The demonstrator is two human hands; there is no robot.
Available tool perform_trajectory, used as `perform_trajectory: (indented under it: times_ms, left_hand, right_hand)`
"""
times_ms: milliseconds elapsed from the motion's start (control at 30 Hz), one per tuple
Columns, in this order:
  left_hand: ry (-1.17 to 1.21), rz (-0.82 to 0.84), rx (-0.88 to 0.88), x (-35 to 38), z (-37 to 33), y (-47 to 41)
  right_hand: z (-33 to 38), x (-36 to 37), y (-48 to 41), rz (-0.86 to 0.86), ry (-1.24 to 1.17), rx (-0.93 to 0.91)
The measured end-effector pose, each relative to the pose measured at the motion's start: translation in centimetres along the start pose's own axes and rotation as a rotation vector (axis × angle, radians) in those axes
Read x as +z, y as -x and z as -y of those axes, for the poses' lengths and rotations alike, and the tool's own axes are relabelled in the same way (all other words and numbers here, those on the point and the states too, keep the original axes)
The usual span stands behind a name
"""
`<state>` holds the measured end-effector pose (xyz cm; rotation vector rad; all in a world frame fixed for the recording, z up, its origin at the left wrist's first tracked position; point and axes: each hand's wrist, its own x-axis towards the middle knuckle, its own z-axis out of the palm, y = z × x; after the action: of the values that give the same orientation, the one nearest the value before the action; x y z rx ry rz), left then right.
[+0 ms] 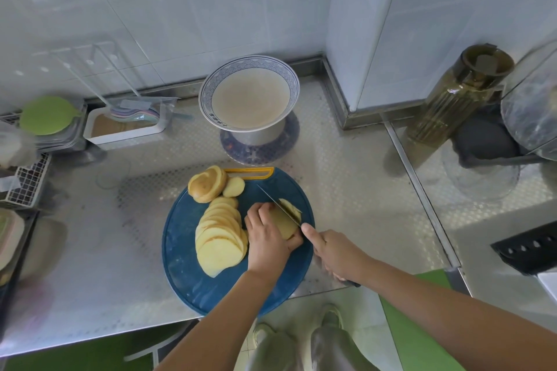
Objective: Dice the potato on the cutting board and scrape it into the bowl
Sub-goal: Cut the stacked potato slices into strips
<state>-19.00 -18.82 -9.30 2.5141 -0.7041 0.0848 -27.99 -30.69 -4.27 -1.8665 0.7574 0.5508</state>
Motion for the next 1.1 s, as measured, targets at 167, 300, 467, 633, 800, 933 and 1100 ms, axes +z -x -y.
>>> perform_trajectory:
  times_ms: [167, 300, 467, 633, 800, 933, 1100]
  left_hand:
    - [0.068, 0.006, -0.034, -0.5, -0.4, 0.0]
    - [0.102, 0.021, -0.057, -0.7, -0.3, 0.1]
    - [0.118, 0.031, -0.088, -1.0, -0.6, 0.0]
    - [0.119, 0.041, -0.113, -1.2, -0.9, -0.1]
    - [0.111, 0.038, -0.1, -1.2, -0.9, 0.0]
    - [0.123, 0.033, -0.113, -1.3, -0.9, -0.1]
    - [0.091, 0.045, -0.109, -1.2, -0.8, -0.1]
  right_hand:
    - [-0.3, -0.8, 0.0, 0.095, -0.269, 0.019]
    - [-0.2, -1.2, 0.2, 0.152, -0.344, 0.029]
    - [0.0, -2.2, 0.7, 0.193, -0.405, 0.011]
    - [-0.2, -3.2, 1.8, 0.197, -0.324, 0.03]
    - [-0.2, -3.0, 2.7, 0.173, -0.232, -0.026]
    - [-0.5, -2.3, 2.6, 0.164, -0.172, -0.035]
    - [-0.5, -2.0, 2.5, 0.17, -0.144, -0.033]
